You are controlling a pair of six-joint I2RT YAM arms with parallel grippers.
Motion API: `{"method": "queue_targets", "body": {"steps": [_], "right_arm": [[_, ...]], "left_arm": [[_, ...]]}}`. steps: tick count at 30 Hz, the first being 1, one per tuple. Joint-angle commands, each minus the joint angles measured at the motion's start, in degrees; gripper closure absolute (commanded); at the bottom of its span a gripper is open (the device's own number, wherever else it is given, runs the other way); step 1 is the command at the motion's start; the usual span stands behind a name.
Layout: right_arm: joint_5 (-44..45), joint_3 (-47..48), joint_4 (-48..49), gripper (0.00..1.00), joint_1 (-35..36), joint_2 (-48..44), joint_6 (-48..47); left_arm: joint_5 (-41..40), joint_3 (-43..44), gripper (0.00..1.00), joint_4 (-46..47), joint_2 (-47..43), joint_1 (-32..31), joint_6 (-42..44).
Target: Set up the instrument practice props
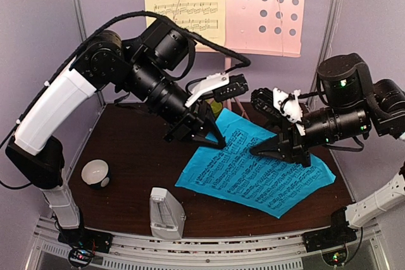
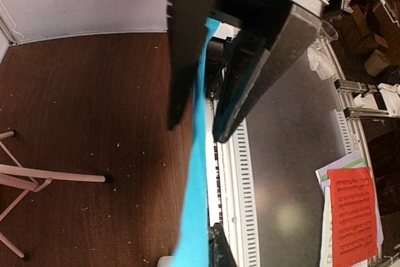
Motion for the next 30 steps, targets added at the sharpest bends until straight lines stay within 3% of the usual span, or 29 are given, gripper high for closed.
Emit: {"method": "queue_targets", "body": {"steps": [1,2,6,7,11,16,21,28,30], "right_arm": [[-1.1,-0.2,0.5,0.91,0.5,-1.9,1.5],[-0.7,-0.6,1.2,1.00,0.4,-2.5,2.2],[0.7,-2.9,4.4,1.00,0.4,-5.9,4.3],[1.1,-3.8,5.4,1.00,0.5,-6.9,4.8],[2.4,-6.2,8.8,1.00,0.5,-11.0,7.1],[4.3,-8.8,12.8,1.00,0.4,-16.0,9.4],[7.8,-11.5,20.0,1.00,0.4,-22.4,11.8],[10.3,-13.5,30.5,1.00,0.4,-27.8,13.5],[10.7,-14.2,33.8,1.00,0.4,-29.0,13.6]], "left_arm": [[-2.8,2.2,1.00,1.1,-0.3,-0.3,2.5],[-3.0,2.1,1.00,1.5,-0.5,-0.3,2.7],[-5.2,1.4,1.00,3.8,-1.8,-0.2,3.1],[-6.1,1.0,0.93,4.7,-2.3,-0.2,3.0],[-9.4,-3.4,0.47,10.9,-5.9,1.0,1.2],[-9.9,-15.7,0.25,26.8,-15.1,3.7,-1.2],[-10.4,-29.0,0.16,42.4,-23.8,5.2,-4.6],[-6.6,-35.1,0.16,52.0,-26.5,5.2,-8.7],[-4.6,-37.4,0.11,57.1,-25.8,4.8,-11.2]]}}
